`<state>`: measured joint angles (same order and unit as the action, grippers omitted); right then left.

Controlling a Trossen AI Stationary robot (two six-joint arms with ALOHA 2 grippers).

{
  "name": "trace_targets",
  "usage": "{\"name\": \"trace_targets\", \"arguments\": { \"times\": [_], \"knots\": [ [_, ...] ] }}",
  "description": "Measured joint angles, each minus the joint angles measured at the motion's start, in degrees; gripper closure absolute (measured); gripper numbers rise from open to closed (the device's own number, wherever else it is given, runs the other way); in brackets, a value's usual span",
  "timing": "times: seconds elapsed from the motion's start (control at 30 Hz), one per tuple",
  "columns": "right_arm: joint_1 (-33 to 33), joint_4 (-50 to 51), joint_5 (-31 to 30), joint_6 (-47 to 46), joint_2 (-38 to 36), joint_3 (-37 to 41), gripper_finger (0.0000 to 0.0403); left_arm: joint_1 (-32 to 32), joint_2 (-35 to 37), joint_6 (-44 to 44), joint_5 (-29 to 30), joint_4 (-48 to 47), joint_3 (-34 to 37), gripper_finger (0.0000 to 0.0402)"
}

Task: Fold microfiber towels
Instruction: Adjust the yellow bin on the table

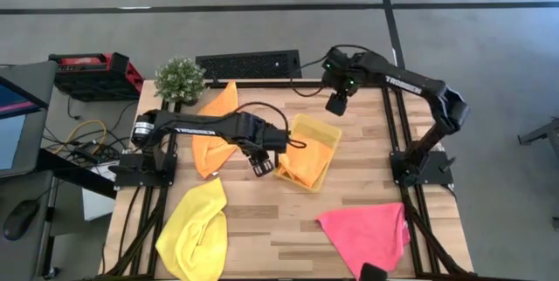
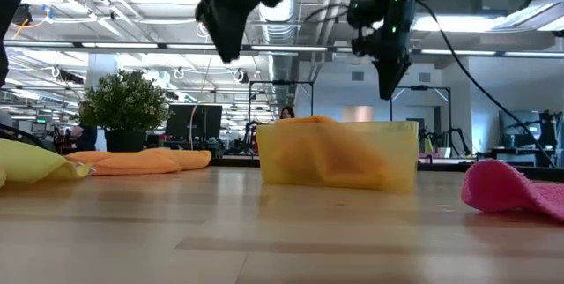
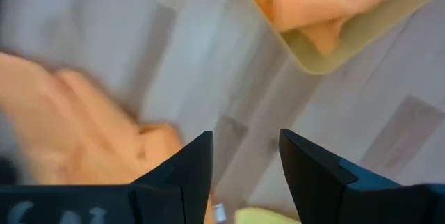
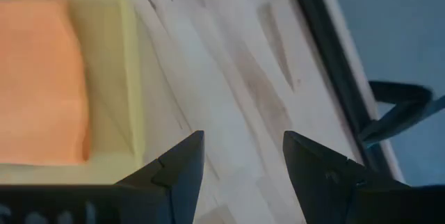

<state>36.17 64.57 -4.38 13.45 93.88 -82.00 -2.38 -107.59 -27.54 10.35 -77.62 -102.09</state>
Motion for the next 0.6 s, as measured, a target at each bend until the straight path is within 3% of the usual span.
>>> {"name": "trace_targets", "arguments": {
  "times": [0.3, 0.6],
  "knots": [
    [3.7, 0.2, 4.7, 1.7, 5.7, 0.0, 0.0182, 0.2, -0.4, 5.7, -11.8, 31.8, 13.4, 0.0244],
    [3.7, 3.4, 7.5, 5.0, 9.9, 0.0, 0.0182, 0.3, -0.4, 2.8, -11.4, 38.7, 21.7, 0.0244]
  ]
}}
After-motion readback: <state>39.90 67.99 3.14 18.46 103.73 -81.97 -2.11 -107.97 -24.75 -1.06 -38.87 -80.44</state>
